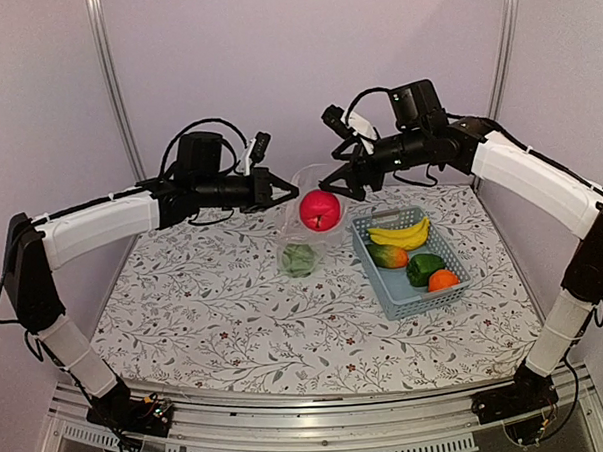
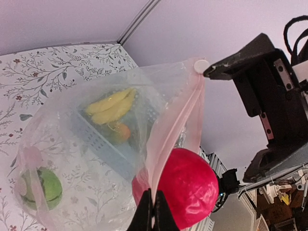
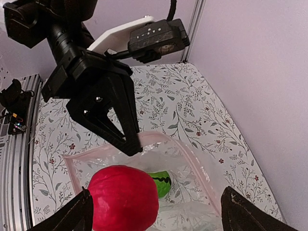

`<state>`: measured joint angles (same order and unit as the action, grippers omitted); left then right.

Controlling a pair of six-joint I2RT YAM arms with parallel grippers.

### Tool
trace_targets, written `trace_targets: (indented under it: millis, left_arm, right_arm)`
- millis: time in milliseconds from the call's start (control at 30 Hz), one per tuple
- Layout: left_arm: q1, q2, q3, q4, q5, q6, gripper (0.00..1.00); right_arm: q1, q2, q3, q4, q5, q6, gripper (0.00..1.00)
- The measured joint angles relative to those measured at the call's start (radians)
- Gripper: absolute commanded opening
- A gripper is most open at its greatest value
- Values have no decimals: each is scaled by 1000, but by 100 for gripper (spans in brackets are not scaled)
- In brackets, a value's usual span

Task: Place the food in the zip-top bag and seal the zipper
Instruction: Place the fake fruit in the zipper food storage bag, then adjust the zipper food storage bag at the center of the board.

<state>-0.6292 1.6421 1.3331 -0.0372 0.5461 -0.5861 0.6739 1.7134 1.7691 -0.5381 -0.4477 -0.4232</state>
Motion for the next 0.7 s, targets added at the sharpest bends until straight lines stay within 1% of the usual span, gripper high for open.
trace_targets:
  millis: [133, 300, 433, 500, 700]
  left_arm:
    - [45, -5, 0, -2, -7, -14, 0]
    - [121, -31, 0, -16, -44, -16, 0]
    - [139, -32, 14, -51, -64, -12, 0]
    - [136, -31, 23, -65, -66, -8, 0]
    - [135, -29, 56, -125, -109, 21, 0]
  right_arm:
    - [7, -32, -45, -9, 2, -27, 91]
    - [8, -144, -120, -22, 5, -65, 91]
    - [-3, -227, -176, -31, 6, -90, 91]
    - [-32, -259, -203, -35, -10, -94, 91]
    - [-175, -356, -325, -62, -52, -94, 91]
